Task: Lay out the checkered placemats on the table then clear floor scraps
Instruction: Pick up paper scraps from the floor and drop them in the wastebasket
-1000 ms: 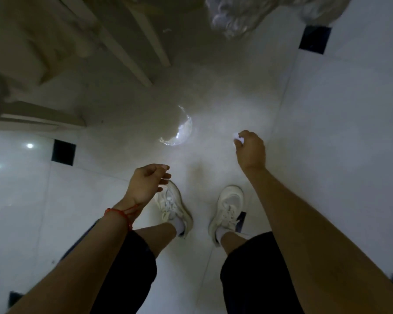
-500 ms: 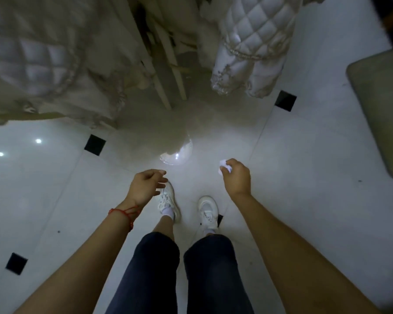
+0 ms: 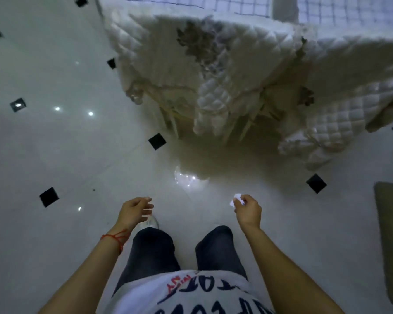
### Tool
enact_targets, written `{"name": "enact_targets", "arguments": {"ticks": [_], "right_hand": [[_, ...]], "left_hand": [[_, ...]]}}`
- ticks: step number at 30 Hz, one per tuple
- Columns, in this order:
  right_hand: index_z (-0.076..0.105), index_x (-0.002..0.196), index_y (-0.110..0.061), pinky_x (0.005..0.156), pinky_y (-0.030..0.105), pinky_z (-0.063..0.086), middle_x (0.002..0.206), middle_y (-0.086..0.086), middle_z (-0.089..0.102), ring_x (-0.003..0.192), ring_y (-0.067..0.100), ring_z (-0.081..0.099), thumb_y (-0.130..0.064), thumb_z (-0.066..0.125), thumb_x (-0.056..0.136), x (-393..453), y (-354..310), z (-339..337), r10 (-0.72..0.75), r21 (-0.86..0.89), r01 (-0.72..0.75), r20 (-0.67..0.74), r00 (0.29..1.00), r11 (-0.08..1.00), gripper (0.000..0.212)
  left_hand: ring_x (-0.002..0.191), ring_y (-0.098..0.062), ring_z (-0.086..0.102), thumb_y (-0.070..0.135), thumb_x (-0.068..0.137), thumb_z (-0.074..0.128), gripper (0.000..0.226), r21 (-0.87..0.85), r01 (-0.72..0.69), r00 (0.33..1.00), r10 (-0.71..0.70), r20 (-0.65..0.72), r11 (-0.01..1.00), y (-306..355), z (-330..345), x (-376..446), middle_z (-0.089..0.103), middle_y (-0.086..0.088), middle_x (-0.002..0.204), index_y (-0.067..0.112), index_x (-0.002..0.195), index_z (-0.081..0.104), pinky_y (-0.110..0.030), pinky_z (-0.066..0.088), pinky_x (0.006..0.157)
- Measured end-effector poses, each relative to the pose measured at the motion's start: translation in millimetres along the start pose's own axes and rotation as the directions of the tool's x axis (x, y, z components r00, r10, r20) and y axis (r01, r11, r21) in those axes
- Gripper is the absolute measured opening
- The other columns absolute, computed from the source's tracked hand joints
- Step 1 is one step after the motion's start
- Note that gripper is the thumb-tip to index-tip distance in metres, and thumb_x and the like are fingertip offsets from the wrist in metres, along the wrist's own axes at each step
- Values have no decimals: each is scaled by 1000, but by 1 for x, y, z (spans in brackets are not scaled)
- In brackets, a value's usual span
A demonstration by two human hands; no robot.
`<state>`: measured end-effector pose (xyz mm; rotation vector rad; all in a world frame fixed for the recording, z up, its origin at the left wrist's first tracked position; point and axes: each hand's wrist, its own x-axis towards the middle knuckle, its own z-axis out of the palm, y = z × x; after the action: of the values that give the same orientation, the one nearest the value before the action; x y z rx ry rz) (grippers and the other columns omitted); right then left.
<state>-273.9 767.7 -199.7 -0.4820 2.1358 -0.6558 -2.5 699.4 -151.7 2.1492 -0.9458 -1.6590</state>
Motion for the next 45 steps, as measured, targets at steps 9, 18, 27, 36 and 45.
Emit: {"name": "enact_targets", "arguments": {"ticks": [9, 18, 27, 36, 45], "right_hand": [[67, 83, 4, 70, 33, 48, 81, 23, 67, 74, 31, 62, -17, 54, 88, -61, -114, 157, -193, -137, 230, 239, 952, 963, 25], [64, 85, 4, 70, 33, 44, 78, 15, 60, 58, 16, 57, -10, 55, 88, -117, -213, 282, -270, -159, 364, 424, 865, 918, 17], [58, 67, -5, 51, 21, 43, 65, 8, 57, 57, 17, 56, -10, 57, 88, -82, -293, 341, -217, -159, 300, 400, 891, 941, 22], [53, 51, -6, 66, 39, 49, 59, 12, 55, 62, 27, 55, -10, 60, 83, 4, -436, 431, -67, -197, 150, 371, 926, 969, 33], [58, 66, -6, 36, 10, 43, 66, 9, 56, 54, 17, 56, -6, 59, 85, 68, -616, 530, -124, -87, 166, 362, 924, 982, 19]], "left_hand": [[89, -28, 56, 13, 95, 42, 28, -306, 80, 962, -154, -224, 949, -69, -204, 7, 61, -17, 99, -2, 112, 59, -29, 45, 69], [90, -26, 56, 15, 94, 46, 29, -479, 74, 905, -260, -336, 875, -93, -350, 24, 60, -15, 100, -1, 114, 59, -25, 44, 66], [90, -24, 58, 21, 91, 53, 26, -531, 78, 936, -245, -252, 844, -9, -406, 114, 62, -13, 99, 2, 108, 60, -23, 46, 67], [91, -26, 57, 21, 91, 53, 18, -540, 55, 940, -227, -257, 840, 136, -491, 246, 61, -13, 95, 6, 99, 58, -25, 46, 68], [95, -30, 58, 20, 91, 53, 29, -539, 156, 927, -310, -209, 828, 209, -562, 344, 61, -15, 103, 1, 111, 58, -38, 46, 87]]}}
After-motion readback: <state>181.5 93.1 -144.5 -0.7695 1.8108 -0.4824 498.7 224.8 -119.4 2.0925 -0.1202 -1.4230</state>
